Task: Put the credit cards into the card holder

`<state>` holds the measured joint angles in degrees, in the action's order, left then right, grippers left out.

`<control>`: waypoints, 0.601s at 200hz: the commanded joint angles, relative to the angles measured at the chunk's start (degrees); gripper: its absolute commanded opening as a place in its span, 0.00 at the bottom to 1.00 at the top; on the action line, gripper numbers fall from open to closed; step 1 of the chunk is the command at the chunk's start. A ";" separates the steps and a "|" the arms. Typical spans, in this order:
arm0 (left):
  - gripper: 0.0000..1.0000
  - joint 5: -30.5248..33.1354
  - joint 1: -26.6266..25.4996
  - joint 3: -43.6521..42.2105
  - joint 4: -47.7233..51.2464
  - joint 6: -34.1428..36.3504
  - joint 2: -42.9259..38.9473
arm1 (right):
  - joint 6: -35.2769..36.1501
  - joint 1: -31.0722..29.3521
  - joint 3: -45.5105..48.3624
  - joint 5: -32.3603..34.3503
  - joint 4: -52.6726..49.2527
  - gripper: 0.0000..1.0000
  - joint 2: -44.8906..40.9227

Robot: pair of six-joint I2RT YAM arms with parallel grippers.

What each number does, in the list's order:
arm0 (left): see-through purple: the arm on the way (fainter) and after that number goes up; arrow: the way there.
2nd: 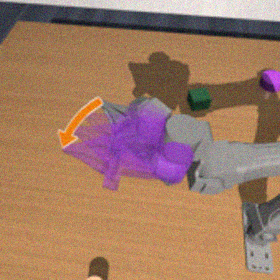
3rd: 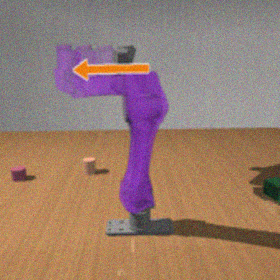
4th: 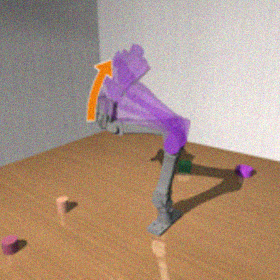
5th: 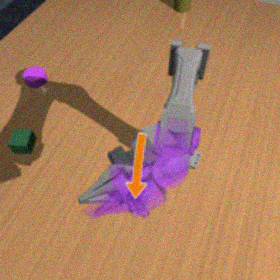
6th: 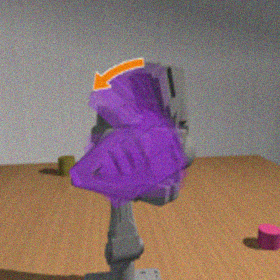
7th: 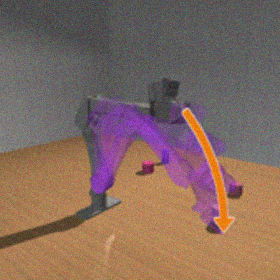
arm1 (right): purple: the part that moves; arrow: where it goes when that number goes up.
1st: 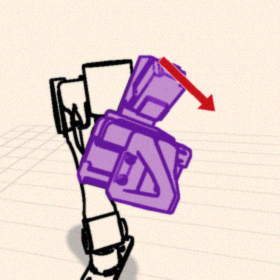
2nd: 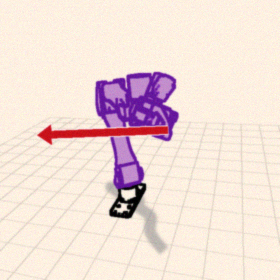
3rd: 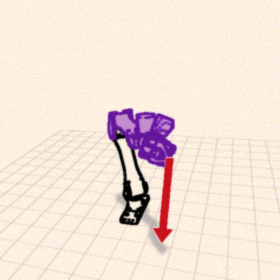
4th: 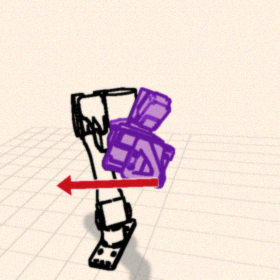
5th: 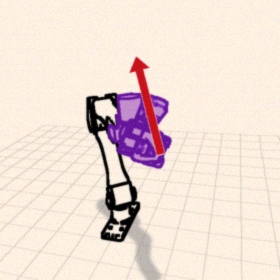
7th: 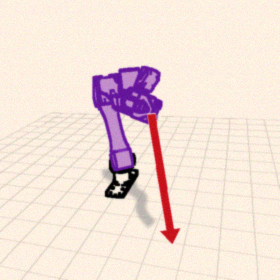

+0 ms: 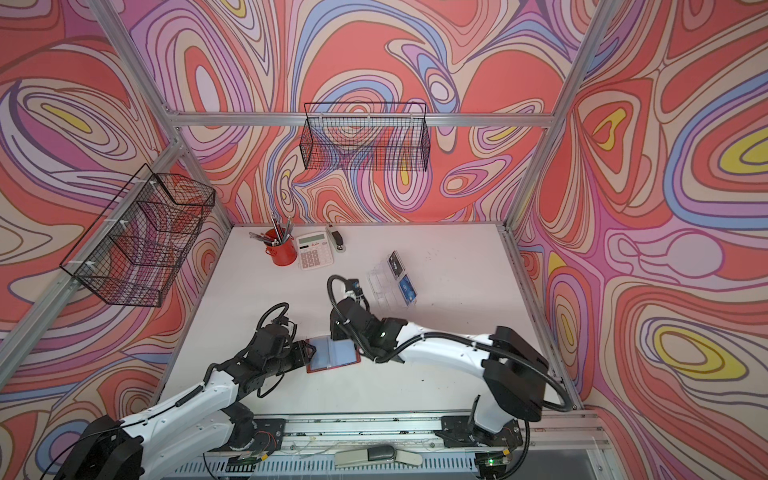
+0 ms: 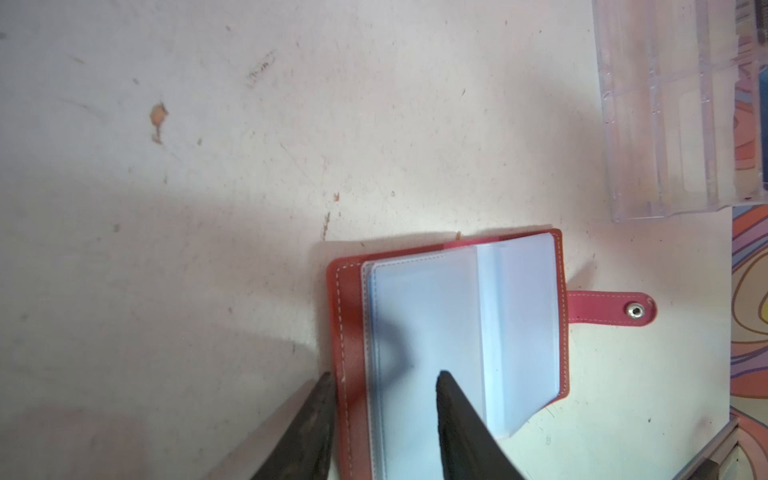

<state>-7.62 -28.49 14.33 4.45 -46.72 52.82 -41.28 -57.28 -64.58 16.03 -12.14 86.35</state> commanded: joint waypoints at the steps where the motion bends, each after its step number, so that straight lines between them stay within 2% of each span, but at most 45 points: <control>1: 0.45 1.56 0.19 -0.09 1.14 0.25 -3.24 | 9.57 8.12 -6.58 -0.18 -15.61 0.55 -5.85; 22: 0.47 2.00 0.19 -1.84 -0.47 0.04 -5.95 | 15.76 20.17 -11.13 -9.79 -17.85 0.66 -6.60; 35: 0.48 2.15 0.16 -1.76 0.65 0.65 -7.40 | 18.37 26.66 -13.47 -13.98 -18.72 0.66 -4.37; 50: 0.48 2.37 0.17 -1.51 2.56 0.97 -9.13 | 19.66 32.01 -15.51 -15.53 -19.63 0.64 -1.14; 68: 0.49 2.26 0.14 -1.92 3.53 1.02 -11.12 | 19.60 36.83 -16.33 -17.91 -19.00 0.62 2.34; 91: 0.50 3.14 0.18 -2.99 3.01 0.82 -12.95 | 19.98 42.21 -17.06 -25.89 -18.24 0.55 5.27; 107: 0.51 4.74 0.19 -3.16 3.23 0.58 -13.26 | 21.05 43.21 -15.35 -26.70 -16.27 0.58 5.84; 120: 0.51 4.74 0.19 -2.74 3.24 0.58 -13.05 | 22.40 43.30 -15.30 -26.27 -16.68 0.57 7.38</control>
<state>-4.89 -28.49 12.03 6.22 -46.52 40.07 -22.41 -14.35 -80.09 -6.00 -28.67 93.47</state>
